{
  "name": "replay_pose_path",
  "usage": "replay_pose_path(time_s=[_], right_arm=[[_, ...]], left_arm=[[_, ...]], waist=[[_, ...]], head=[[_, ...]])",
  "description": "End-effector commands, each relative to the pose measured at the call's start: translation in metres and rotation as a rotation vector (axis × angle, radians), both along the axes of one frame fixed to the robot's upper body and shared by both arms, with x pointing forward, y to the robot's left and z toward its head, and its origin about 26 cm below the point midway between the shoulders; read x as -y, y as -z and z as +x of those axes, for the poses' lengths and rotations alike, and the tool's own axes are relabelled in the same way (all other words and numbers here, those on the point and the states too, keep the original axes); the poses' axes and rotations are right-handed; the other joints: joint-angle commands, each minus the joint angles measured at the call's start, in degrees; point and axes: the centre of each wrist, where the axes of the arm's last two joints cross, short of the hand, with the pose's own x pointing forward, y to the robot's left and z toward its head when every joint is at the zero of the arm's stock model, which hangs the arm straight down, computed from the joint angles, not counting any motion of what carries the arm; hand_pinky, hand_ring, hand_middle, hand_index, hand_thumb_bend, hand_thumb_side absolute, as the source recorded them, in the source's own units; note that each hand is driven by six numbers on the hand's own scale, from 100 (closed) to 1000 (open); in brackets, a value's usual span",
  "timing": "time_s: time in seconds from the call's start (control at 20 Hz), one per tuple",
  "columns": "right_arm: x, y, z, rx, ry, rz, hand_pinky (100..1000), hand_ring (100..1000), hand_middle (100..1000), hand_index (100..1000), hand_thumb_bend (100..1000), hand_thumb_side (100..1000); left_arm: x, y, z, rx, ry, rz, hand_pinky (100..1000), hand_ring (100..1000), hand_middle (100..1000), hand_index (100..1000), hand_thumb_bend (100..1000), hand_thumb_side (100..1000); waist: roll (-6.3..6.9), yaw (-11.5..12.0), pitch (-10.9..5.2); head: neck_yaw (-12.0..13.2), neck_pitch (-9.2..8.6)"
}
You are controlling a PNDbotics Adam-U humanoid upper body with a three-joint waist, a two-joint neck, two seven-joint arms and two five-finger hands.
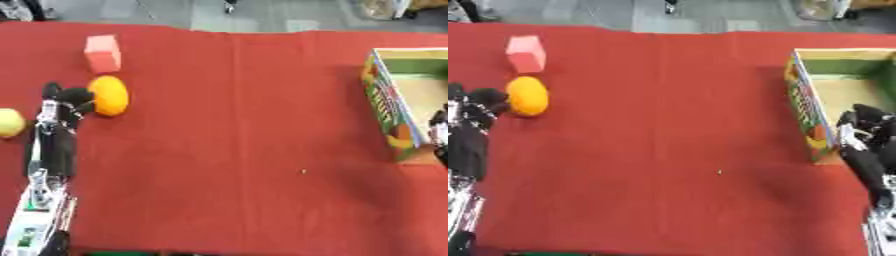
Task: Pick up the objects with one hand, pass them to the other hand, and then place them into the box on the other side of the table.
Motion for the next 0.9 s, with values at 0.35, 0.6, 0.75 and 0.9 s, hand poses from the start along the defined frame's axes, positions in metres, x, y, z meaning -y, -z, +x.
replay_pose_path(time_s=[0.35,0.6,0.75,0.9], right_arm=[[0.002,-0.005,-0.001,0.014,0.005,-0.017,643,678,626,726,162,344],[0.003,-0.005,-0.001,0.010,0.004,-0.023,643,678,626,726,161,344],[0.006,-0.004,-0.002,0.005,0.011,-0.034,642,678,626,727,161,344],[0.009,-0.004,-0.003,0.000,0.019,-0.046,642,679,626,727,162,344]], left_arm=[[-0.002,-0.006,-0.001,0.022,0.000,0.001,813,767,591,673,261,849],[-0.012,-0.018,0.001,0.044,-0.012,0.069,815,777,598,680,266,774],[-0.023,-0.042,0.004,0.087,-0.008,0.194,813,784,607,685,267,657],[-0.024,-0.067,0.009,0.116,0.034,0.341,810,793,625,700,287,567]], waist=[[0.68,-0.03,-2.03],[0.86,-0.25,-2.10],[1.35,-0.21,-2.36],[1.99,-0.01,-2.69]], head=[[0.11,0.05],[0.25,0.17],[0.05,0.40],[-0.35,0.62]])
